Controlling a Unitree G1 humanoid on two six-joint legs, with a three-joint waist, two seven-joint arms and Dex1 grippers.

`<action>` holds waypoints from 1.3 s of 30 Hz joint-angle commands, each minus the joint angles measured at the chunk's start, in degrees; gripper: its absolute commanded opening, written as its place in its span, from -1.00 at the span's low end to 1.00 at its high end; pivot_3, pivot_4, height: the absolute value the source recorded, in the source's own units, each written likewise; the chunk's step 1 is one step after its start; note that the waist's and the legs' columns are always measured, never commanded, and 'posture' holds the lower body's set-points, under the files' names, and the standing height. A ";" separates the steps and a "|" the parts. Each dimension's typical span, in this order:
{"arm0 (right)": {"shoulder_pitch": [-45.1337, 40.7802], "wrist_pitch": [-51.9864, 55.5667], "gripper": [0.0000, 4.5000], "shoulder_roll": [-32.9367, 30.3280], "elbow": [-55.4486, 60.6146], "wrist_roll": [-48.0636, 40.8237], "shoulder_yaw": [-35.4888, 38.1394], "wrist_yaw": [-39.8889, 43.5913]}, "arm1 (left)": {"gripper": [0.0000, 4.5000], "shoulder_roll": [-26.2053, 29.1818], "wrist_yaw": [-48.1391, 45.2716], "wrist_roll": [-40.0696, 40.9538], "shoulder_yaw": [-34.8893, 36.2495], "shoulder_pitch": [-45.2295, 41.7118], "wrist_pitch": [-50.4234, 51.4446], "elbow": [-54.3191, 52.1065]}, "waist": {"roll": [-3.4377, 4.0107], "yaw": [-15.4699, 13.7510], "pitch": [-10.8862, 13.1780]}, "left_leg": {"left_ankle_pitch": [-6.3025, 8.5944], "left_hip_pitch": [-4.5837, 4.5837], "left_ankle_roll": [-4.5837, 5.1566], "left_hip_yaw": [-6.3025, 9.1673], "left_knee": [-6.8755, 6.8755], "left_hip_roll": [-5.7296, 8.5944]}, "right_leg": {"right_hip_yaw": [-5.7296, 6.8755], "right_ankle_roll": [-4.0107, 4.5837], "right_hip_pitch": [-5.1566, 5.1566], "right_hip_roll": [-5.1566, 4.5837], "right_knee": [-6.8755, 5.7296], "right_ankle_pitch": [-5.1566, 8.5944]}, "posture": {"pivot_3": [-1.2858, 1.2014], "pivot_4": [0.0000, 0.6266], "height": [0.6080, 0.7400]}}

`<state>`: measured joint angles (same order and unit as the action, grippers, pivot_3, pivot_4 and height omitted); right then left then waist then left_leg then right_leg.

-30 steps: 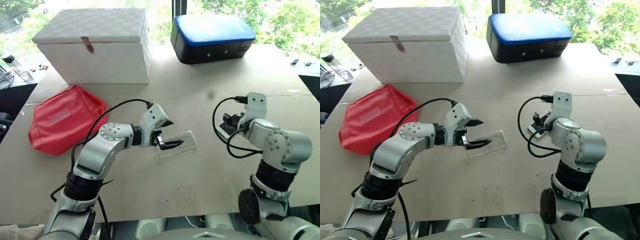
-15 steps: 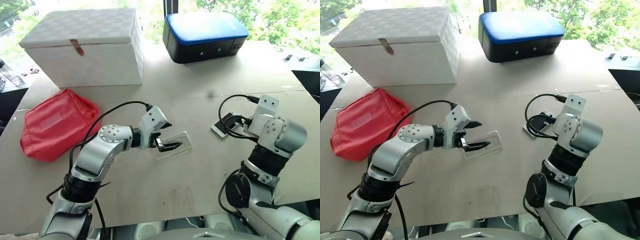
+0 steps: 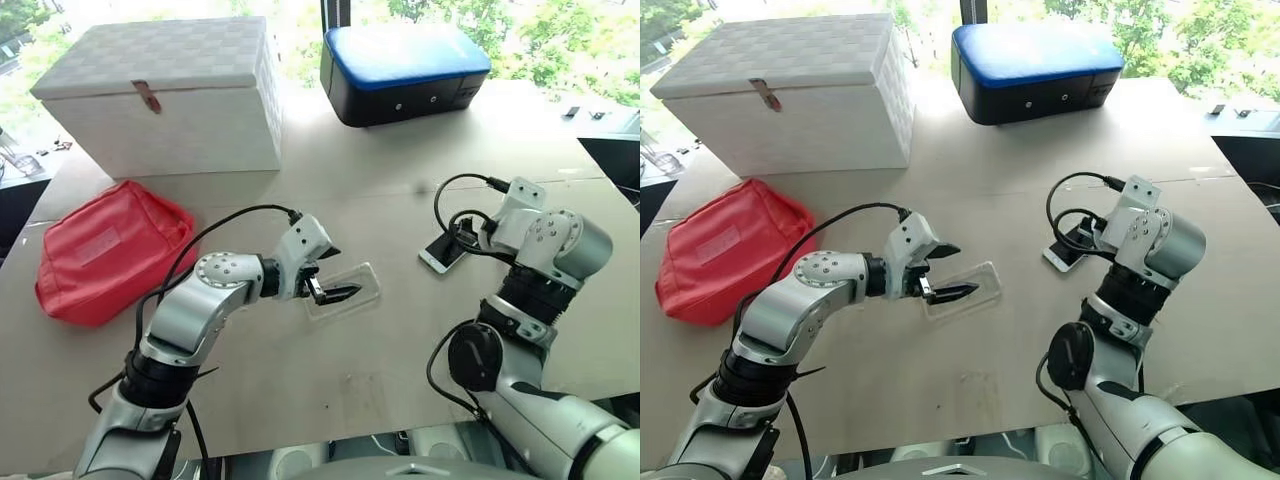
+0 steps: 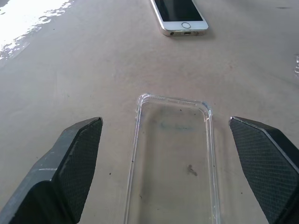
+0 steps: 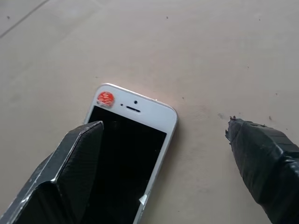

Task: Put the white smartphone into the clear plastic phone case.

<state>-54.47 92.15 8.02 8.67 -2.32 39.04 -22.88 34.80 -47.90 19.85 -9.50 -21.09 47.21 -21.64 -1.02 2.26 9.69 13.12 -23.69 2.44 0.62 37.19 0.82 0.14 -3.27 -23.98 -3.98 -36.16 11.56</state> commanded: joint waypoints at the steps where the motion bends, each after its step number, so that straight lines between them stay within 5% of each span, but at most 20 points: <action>1: -4.61 0.35 1.00 11.56 0.52 -1.08 0.10 -0.24 | 0.96 0.28 0.44 0.99 0.99 0.27 -0.43 -1.88 | 0.00 0.00 0.00 | 0.00 0.00 0.00 0.00 0.00 0.00 | 0.00 0.00 0.00 0.00 0.00 0.00 | 0.03 -0.52 1.00; 24: -6.98 -3.46 1.00 13.95 -15.36 -4.80 7.98 -2.60 | 0.96 1.37 0.90 2.31 0.94 1.11 0.68 -2.68 | -0.18 0.97 -0.11 | 0.00 0.21 -0.01 -0.04 -0.03 -0.11 | -0.05 0.01 0.19 0.12 0.16 -0.02 | 0.03 -0.52 1.00; 31: -6.31 -4.01 1.00 12.50 -17.21 -6.85 4.03 -0.93 | 0.96 1.61 1.26 2.92 0.93 1.41 1.15 -3.12 | -0.26 2.09 -0.16 | 0.00 0.76 0.00 -0.34 -0.30 -0.31 | -0.49 0.19 0.41 0.37 0.16 0.00 | 0.03 -0.52 1.00; 39: -3.75 -6.88 1.00 10.67 -19.62 -6.40 -8.50 0.86 | 0.96 1.80 1.37 3.21 0.77 1.31 1.18 -2.90 | -0.21 2.80 -0.11 | 0.00 0.82 0.00 -0.49 -0.57 -0.38 | -0.82 0.16 0.26 0.53 0.21 -0.09 | 0.03 -0.52 1.00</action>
<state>-59.71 86.46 8.72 -10.92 -7.39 33.15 -23.05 36.20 -46.88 22.40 -9.49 -19.59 48.49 -22.02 -1.22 5.06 9.57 13.12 -22.91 2.43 0.13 36.55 0.46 -0.69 -3.10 -23.76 -3.45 -35.92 11.48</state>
